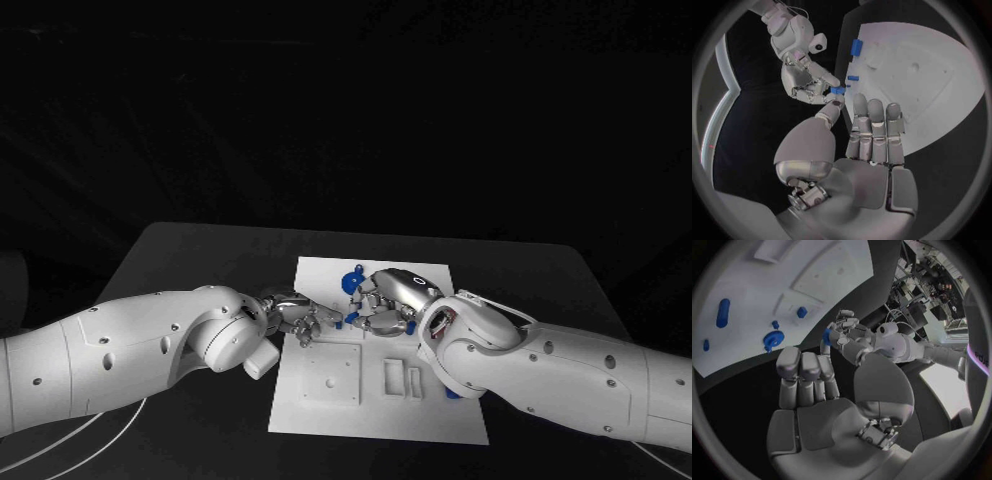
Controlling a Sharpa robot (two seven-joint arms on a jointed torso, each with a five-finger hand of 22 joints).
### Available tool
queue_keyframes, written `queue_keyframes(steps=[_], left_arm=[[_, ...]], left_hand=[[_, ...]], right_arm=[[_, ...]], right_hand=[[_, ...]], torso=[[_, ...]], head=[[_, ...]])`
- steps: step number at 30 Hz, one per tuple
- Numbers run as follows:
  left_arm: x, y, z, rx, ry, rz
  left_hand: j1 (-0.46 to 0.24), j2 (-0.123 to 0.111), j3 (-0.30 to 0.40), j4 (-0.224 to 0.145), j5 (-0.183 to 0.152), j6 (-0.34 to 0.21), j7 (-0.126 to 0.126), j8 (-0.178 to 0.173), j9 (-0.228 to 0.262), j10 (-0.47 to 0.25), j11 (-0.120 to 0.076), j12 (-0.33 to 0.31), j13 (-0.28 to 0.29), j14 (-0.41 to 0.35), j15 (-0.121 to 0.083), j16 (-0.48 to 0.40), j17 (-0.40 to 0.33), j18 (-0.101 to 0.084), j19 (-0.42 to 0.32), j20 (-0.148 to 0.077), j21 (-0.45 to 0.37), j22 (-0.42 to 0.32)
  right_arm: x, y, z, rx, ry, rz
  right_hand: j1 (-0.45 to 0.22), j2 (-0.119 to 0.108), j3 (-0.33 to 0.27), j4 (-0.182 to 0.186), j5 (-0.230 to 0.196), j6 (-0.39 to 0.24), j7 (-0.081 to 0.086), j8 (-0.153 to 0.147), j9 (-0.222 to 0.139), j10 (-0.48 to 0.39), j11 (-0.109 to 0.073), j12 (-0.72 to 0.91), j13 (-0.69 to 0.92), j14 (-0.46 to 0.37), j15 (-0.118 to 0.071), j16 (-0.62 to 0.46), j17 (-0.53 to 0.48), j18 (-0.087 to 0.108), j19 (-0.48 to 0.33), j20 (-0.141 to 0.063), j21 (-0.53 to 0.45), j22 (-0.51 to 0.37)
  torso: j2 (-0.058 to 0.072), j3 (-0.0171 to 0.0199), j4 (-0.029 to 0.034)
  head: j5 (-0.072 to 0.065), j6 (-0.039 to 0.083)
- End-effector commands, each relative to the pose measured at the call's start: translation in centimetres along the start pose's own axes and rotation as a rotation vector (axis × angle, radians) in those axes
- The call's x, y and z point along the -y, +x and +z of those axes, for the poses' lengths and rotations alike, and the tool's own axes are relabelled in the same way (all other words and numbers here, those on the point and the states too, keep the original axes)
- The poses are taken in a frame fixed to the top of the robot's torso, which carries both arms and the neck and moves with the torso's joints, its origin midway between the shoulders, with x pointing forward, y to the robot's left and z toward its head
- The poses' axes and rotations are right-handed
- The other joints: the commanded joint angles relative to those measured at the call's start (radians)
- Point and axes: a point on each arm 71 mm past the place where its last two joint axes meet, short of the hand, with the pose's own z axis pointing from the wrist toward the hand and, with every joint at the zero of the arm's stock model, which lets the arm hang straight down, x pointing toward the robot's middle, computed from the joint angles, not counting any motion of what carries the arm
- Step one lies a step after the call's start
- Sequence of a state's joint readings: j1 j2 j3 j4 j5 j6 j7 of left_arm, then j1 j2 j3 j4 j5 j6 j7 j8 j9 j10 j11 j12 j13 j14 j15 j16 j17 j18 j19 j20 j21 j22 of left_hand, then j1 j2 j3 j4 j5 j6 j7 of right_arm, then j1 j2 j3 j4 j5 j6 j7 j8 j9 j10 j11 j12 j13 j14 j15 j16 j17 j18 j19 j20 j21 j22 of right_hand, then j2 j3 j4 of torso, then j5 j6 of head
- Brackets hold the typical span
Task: Assemble the parts on the task board
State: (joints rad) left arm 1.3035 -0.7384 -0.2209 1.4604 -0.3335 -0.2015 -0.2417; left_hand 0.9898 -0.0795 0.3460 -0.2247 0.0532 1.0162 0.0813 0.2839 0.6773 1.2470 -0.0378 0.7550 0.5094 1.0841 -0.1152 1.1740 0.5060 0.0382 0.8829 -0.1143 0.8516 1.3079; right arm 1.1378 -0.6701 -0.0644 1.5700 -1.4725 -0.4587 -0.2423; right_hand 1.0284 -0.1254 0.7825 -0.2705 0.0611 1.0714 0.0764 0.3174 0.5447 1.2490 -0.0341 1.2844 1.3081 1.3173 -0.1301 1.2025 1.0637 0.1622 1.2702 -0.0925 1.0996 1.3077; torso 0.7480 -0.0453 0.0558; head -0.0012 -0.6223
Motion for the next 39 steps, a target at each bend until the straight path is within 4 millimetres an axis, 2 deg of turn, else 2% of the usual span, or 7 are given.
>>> queue_keyframes(steps=[1,8,15,39], left_arm=[[0.27,0.36,0.0,-0.024,0.016,-0.006],[0.38,0.6,0.06,-0.033,0.017,0.002],[0.42,0.64,0.11,-0.032,0.018,0.009],[0.51,0.7,0.23,-0.031,0.02,0.018]], left_hand=[[0.005,-0.012,-0.002,-0.012,-0.004,-0.008,-0.002,0.007,0.0,-0.003,0.007,-0.006,0.002,0.001,0.004,-0.003,0.002,-0.009,0.004,-0.092,-0.004,0.008],[0.013,-0.012,-0.005,-0.031,-0.004,-0.007,-0.003,0.01,0.0,-0.002,0.007,-0.007,0.003,0.001,0.004,-0.003,0.003,-0.008,0.006,-0.091,-0.006,0.009],[0.02,-0.002,-0.003,-0.042,-0.004,-0.007,-0.003,0.012,0.0,-0.002,0.006,-0.007,0.004,0.002,0.004,-0.003,0.003,-0.008,0.008,-0.091,-0.007,0.01],[0.029,0.012,0.002,-0.053,-0.004,-0.007,-0.003,0.015,-0.001,-0.001,0.006,-0.008,0.005,0.002,0.004,-0.003,0.004,-0.009,0.01,-0.09,-0.009,0.011]], right_arm=[[-0.25,0.07,0.03,0.001,-0.017,-0.003],[-0.51,0.1,0.05,0.004,-0.024,0.0],[-0.79,0.12,0.01,0.006,-0.031,0.004],[-0.84,0.18,0.09,0.002,-0.033,0.001]], right_hand=[[0.009,-0.001,0.006,-0.001,-0.005,0.008,0.001,0.007,0.001,0.004,0.001,0.001,0.01,0.002,-0.009,0.004,0.0,0.1,0.003,-0.004,0.005,0.014],[0.009,-0.001,0.007,-0.001,-0.005,0.008,0.001,0.007,0.001,0.004,0.001,0.002,0.01,0.002,-0.009,0.004,0.0,0.1,0.004,-0.004,0.005,0.014],[0.009,-0.001,0.007,-0.001,-0.005,0.008,0.001,0.007,0.001,0.004,0.001,0.001,0.01,0.002,-0.009,0.004,0.0,0.1,0.004,-0.004,0.005,0.014],[0.01,-0.001,0.008,-0.001,-0.005,0.008,0.001,0.007,0.002,0.005,0.001,0.002,0.01,0.002,-0.009,0.004,0.0,0.1,0.004,-0.005,0.004,0.014]], torso=[[0.0,0.0004,-0.0006],[0.0,0.0005,-0.0003],[0.0,0.0004,-0.0005],[0.0,-0.0007,-0.0002]], head=[[-0.001,-0.001],[-0.001,-0.002],[-0.001,-0.002],[-0.001,-0.003]])
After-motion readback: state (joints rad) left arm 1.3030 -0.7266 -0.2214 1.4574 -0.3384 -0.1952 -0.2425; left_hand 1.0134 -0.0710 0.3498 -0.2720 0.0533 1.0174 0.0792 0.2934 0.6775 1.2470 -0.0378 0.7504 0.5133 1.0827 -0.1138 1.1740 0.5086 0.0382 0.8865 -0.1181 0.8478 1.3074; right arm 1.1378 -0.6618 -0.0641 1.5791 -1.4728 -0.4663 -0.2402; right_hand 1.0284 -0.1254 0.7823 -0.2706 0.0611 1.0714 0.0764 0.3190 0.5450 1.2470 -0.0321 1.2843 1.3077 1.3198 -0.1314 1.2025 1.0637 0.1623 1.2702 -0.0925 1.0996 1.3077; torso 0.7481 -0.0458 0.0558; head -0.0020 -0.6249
